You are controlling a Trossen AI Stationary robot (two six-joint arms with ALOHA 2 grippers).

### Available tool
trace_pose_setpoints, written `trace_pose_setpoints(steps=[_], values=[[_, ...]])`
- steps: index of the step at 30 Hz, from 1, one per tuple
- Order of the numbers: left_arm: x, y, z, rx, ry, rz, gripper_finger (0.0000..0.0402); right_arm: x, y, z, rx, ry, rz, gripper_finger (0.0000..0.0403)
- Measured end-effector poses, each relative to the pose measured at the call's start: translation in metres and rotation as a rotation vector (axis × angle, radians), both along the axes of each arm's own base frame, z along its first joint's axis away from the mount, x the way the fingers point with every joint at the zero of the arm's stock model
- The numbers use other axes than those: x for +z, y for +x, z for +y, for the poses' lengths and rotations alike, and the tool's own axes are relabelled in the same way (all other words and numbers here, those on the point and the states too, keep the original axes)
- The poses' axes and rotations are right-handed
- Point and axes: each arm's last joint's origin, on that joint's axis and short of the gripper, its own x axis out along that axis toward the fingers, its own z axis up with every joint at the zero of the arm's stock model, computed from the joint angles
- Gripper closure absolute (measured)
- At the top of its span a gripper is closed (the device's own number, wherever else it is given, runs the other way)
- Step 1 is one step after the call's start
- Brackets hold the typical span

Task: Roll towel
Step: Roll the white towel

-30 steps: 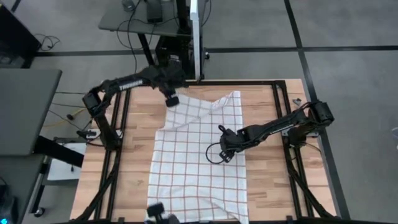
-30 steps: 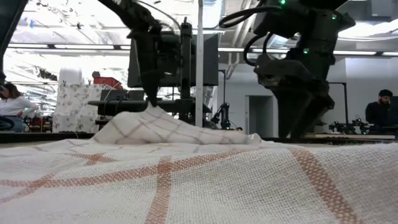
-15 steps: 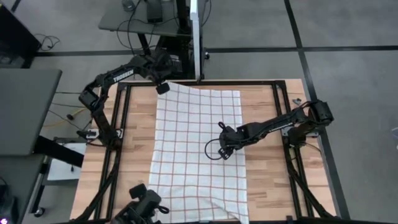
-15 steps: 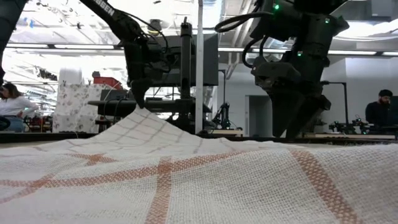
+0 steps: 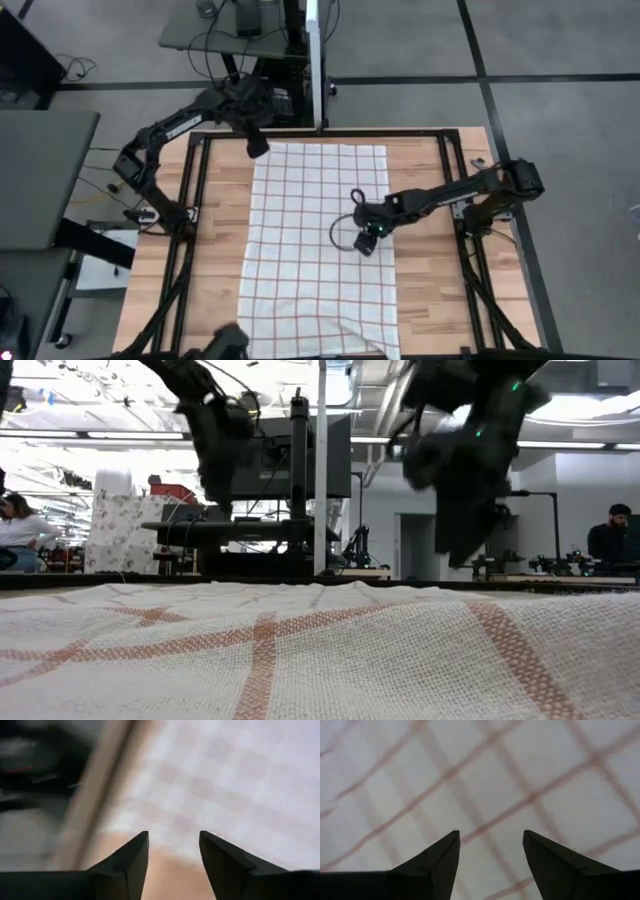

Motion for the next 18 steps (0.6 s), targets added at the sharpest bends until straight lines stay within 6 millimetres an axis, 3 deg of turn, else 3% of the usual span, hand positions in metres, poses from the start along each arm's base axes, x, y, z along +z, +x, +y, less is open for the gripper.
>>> trace_pose_setpoints(steps=[4,11,14,18], values=[[-0.013,0.010,-0.037,-0.058,-0.126,-0.052,0.0251,-0.009,0.001,-0.002,-0.011,-0.068,0.038,0.0190],[-0.074,0.030,-0.098,-0.134,-0.254,0.045,0.0260,-0.041,0.008,-0.025,-0.022,-0.031,0.162,0.0190],[-0.088,0.033,-0.114,-0.133,-0.286,0.073,0.0260,-0.046,0.009,-0.037,-0.027,-0.043,0.193,0.0190],[-0.090,0.035,-0.121,-0.136,-0.297,0.087,0.0260,-0.048,0.007,-0.052,-0.005,-0.056,0.206,0.0190]])
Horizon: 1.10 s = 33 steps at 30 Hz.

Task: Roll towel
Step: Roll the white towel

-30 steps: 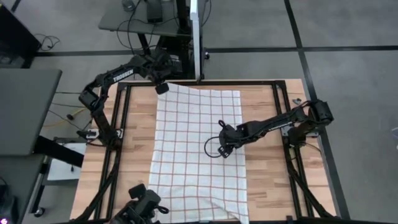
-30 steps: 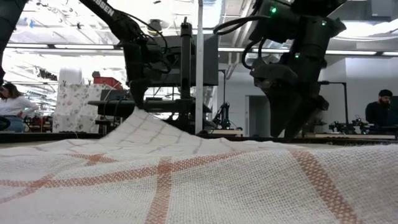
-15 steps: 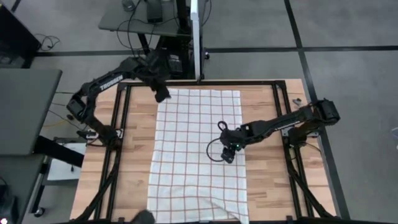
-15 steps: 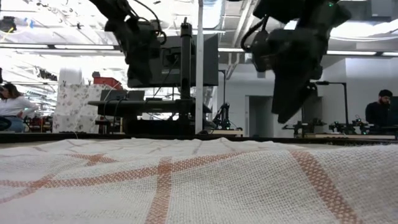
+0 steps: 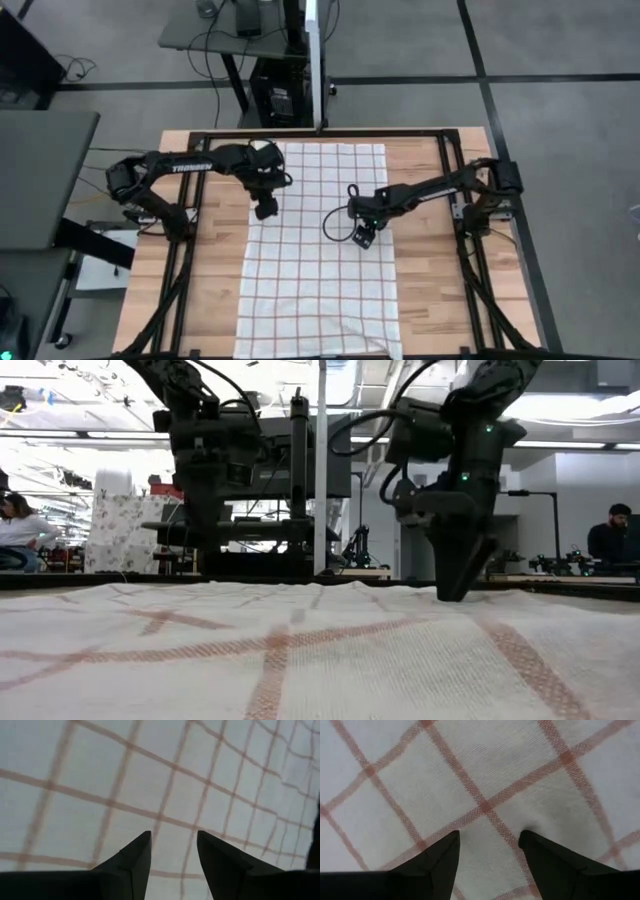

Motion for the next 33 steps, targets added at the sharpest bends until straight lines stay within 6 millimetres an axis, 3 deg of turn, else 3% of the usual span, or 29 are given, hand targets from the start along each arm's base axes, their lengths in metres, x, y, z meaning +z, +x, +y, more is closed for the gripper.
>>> trace_pose_setpoints(steps=[7,11,17,22,25,29,33], values=[[0.000,0.001,0.003,0.037,0.032,0.007,0.0260,0.006,-0.007,-0.026,-0.060,-0.011,-0.002,0.0190],[0.000,0.001,0.003,0.039,0.042,0.000,0.0260,0.028,-0.009,-0.025,-0.052,0.004,-0.086,0.0190],[0.005,0.012,0.008,0.049,0.091,-0.115,0.0260,0.072,-0.013,0.001,0.054,0.017,-0.269,0.0190],[0.018,0.031,0.016,0.055,0.193,-0.350,0.0260,0.092,-0.009,0.014,0.079,0.021,-0.432,0.0190],[0.032,0.036,0.017,0.009,0.234,-0.379,0.0258,0.103,-0.013,0.019,0.090,0.030,-0.452,0.0190],[0.060,0.038,-0.004,-0.116,0.261,-0.281,0.0238,0.129,-0.027,0.047,0.180,0.047,-0.488,0.0184],[0.081,0.046,-0.048,-0.210,0.291,-0.191,0.0207,0.147,-0.044,0.087,0.232,0.053,-0.520,0.0168]])
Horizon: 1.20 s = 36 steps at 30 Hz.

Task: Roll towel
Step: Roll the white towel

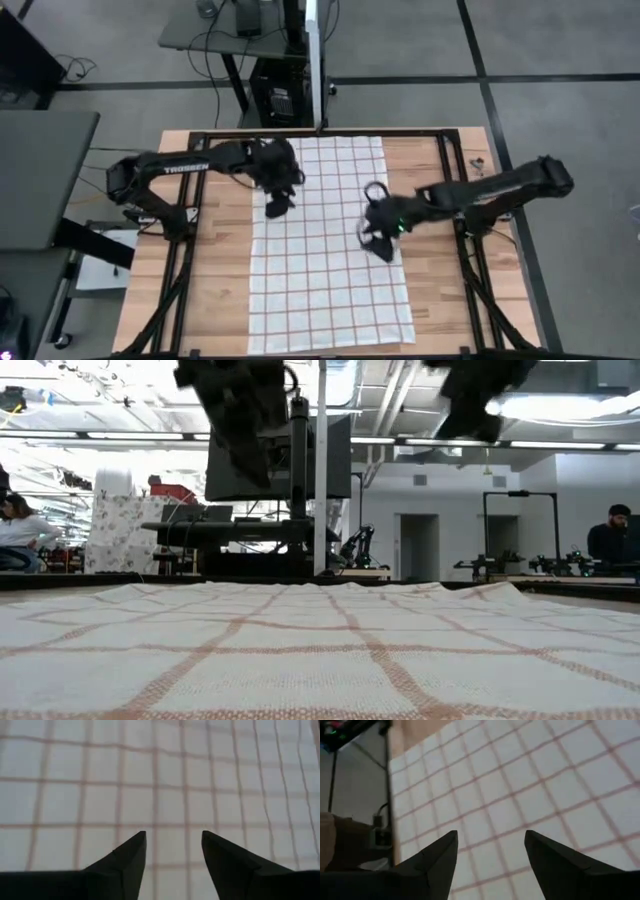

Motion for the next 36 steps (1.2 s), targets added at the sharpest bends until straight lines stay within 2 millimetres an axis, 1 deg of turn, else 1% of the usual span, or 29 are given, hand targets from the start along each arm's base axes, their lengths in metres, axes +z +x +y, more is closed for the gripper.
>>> trace_pose_setpoints(steps=[2,5,7,10,13,15,17,20,23,26,32,34,36], values=[[0.006,0.003,-0.028,-0.011,0.008,0.024,0.0193,0.000,-0.010,0.022,0.022,-0.014,0.016,0.0157],[0.009,0.004,-0.075,0.000,0.008,0.053,0.0181,-0.007,-0.029,0.058,0.097,-0.066,0.070,0.0143],[0.009,0.000,-0.107,0.043,0.006,0.060,0.0179,-0.014,-0.042,0.082,0.152,-0.129,0.086,0.0139],[0.006,-0.008,-0.158,0.076,-0.007,0.044,0.0179,-0.026,-0.060,0.119,0.244,-0.238,0.058,0.0138],[-0.004,-0.018,-0.210,0.032,-0.036,0.041,0.0182,-0.043,-0.076,0.151,0.305,-0.309,0.032,0.0137],[-0.016,-0.026,-0.242,0.002,-0.044,0.062,0.0184,-0.054,-0.085,0.169,0.320,-0.325,0.017,0.0137],[-0.030,-0.033,-0.269,0.001,-0.051,0.079,0.0186,-0.064,-0.089,0.184,0.320,-0.318,0.010,0.0137],[-0.051,-0.040,-0.303,-0.009,-0.052,0.122,0.0186,-0.075,-0.090,0.205,0.341,-0.320,0.017,0.0137],[-0.065,-0.041,-0.332,-0.035,-0.044,0.150,0.0187,-0.078,-0.089,0.225,0.373,-0.329,0.015,0.0137],[-0.076,-0.035,-0.356,-0.062,-0.032,0.160,0.0187,-0.083,-0.085,0.237,0.379,-0.345,0.028,0.0137],[-0.102,-0.021,-0.387,-0.003,-0.038,0.204,0.0187,-0.090,-0.073,0.243,0.343,-0.340,0.042,0.0137],[-0.110,-0.017,-0.393,0.015,-0.029,0.220,0.0187,-0.091,-0.072,0.244,0.338,-0.339,0.044,0.0137],[-0.120,-0.016,-0.394,0.047,0.013,0.264,0.0187,-0.090,-0.072,0.244,0.337,-0.338,0.043,0.0137]])
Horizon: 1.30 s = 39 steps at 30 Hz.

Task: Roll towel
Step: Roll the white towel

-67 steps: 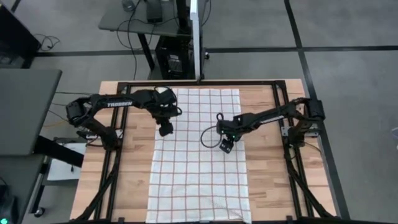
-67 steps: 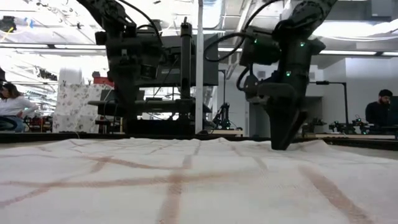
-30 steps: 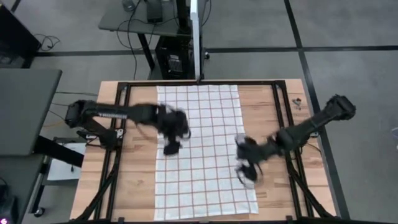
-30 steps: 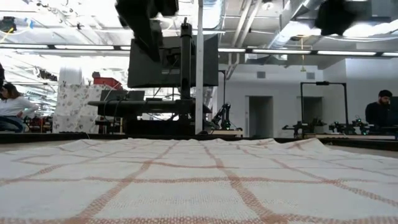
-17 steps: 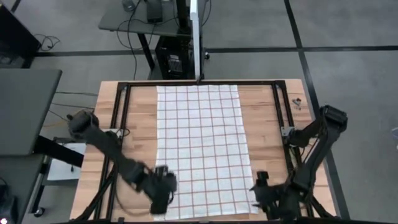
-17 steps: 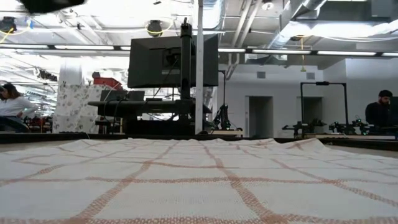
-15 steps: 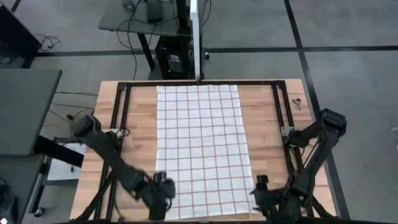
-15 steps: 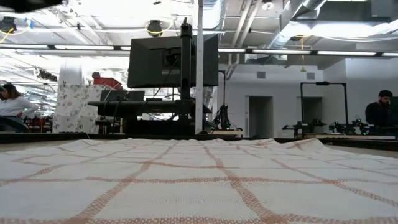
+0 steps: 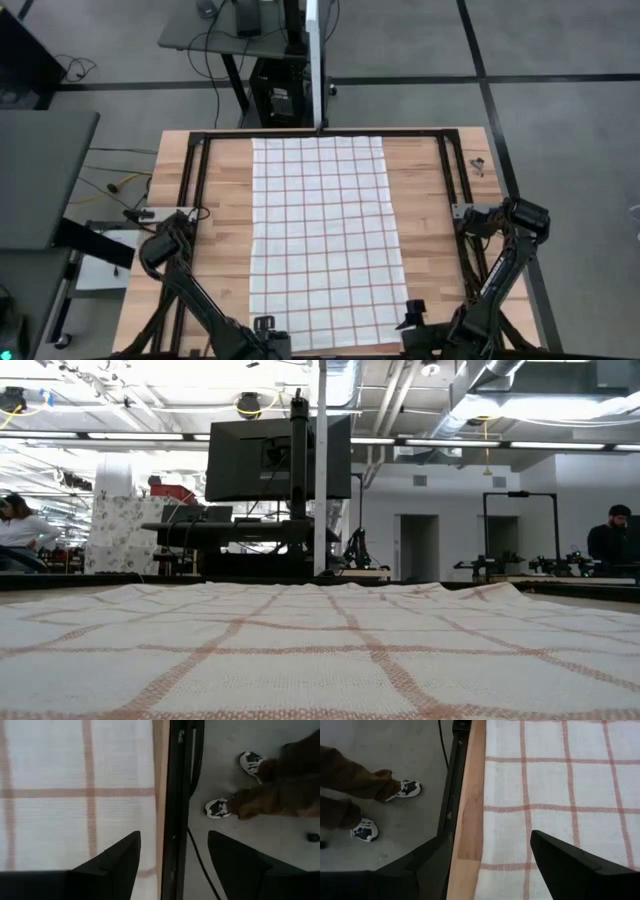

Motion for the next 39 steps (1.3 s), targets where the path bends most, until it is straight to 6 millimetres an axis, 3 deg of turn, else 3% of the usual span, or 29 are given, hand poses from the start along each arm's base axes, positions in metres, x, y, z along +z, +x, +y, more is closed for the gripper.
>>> trace_pose_setpoints(steps=[4,12,18,31,39], values=[[-0.008,0.001,0.003,0.051,0.081,0.077,0.0187,0.000,0.000,0.001,-0.012,0.014,-0.001,0.0138],[-0.009,0.002,0.004,0.053,0.097,0.057,0.0187,0.000,-0.001,0.001,-0.010,0.015,0.003,0.0138],[-0.011,0.001,0.003,0.051,0.098,0.053,0.0187,-0.002,-0.007,0.005,0.103,-0.023,-0.001,0.0139],[-0.011,0.004,0.006,0.065,0.103,0.043,0.0187,-0.057,0.006,0.009,-0.011,-0.096,0.102,0.0139],[-0.011,0.004,0.006,0.053,0.107,0.042,0.0187,-0.067,0.007,0.007,-0.013,-0.142,0.142,0.0139]])
